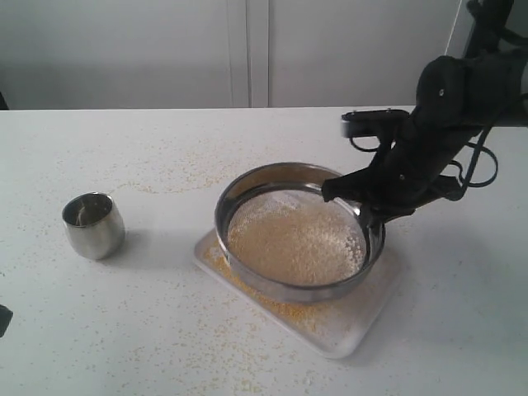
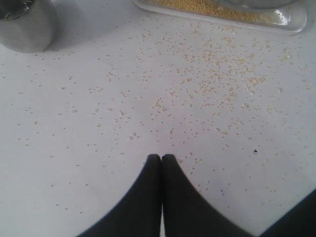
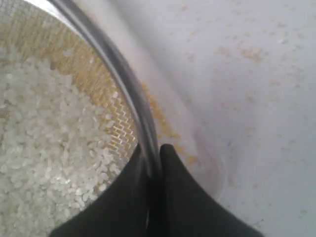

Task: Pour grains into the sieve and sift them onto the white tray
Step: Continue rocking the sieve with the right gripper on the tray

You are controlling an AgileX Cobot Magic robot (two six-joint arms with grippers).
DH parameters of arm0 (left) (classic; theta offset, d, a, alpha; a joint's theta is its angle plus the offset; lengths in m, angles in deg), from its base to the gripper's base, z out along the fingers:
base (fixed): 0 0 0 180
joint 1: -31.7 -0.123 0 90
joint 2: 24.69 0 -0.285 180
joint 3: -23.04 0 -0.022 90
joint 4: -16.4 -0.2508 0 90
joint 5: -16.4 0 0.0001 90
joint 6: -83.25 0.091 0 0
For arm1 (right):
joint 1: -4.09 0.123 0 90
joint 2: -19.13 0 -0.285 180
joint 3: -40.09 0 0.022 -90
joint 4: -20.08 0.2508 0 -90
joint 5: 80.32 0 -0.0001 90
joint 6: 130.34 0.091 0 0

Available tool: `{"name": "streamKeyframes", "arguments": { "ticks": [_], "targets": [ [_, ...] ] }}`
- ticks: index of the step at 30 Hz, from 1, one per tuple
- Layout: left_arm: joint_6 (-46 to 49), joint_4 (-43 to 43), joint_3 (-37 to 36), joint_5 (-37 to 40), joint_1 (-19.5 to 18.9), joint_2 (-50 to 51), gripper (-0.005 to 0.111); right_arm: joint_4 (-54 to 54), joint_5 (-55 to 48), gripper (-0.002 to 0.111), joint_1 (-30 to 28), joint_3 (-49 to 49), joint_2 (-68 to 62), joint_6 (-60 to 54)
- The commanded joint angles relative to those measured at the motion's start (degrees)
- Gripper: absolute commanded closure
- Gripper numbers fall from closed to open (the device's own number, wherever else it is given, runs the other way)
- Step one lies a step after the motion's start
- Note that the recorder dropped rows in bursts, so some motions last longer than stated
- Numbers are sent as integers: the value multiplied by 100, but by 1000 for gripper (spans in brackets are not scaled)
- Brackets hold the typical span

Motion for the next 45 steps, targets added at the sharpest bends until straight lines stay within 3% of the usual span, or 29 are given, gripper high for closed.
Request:
{"name": "streamKeyframes", "arguments": {
  "ticks": [1,4,8,12,14,15,16,17,18,21,26,30,45],
  "targets": [
    [1,60,31,58,24,-40,107,281,-318,108,-88,-151,29,-81],
    [1,60,31,58,24,-40,107,176,-227,108,54,-137,79,-727],
    [1,60,31,58,24,-40,107,-21,135,108,-115,-151,0,421],
    [1,60,31,58,24,-40,107,493,-434,108,87,-140,46,-895],
    [1,60,31,58,24,-40,107,-185,124,108,31,-112,19,-221],
    [1,60,31,58,24,-40,107,-249,170,108,-68,-151,-36,710],
    [1,60,31,48,24,-40,107,-137,16,108,-68,-163,-36,623],
    [1,60,31,60,24,-40,107,119,-400,108,65,-196,-8,-383],
    [1,60,31,60,24,-40,107,76,-383,108,105,-183,3,-643],
    [1,60,31,49,24,-40,107,-320,123,108,-65,-193,-24,500],
    [1,60,31,49,24,-40,107,-208,-329,108,-4,-193,68,-355],
    [1,60,31,49,24,-40,107,-390,-81,108,-205,-193,42,388],
    [1,60,31,49,24,-40,107,-340,-132,108,-120,-193,42,168]
  ]
}}
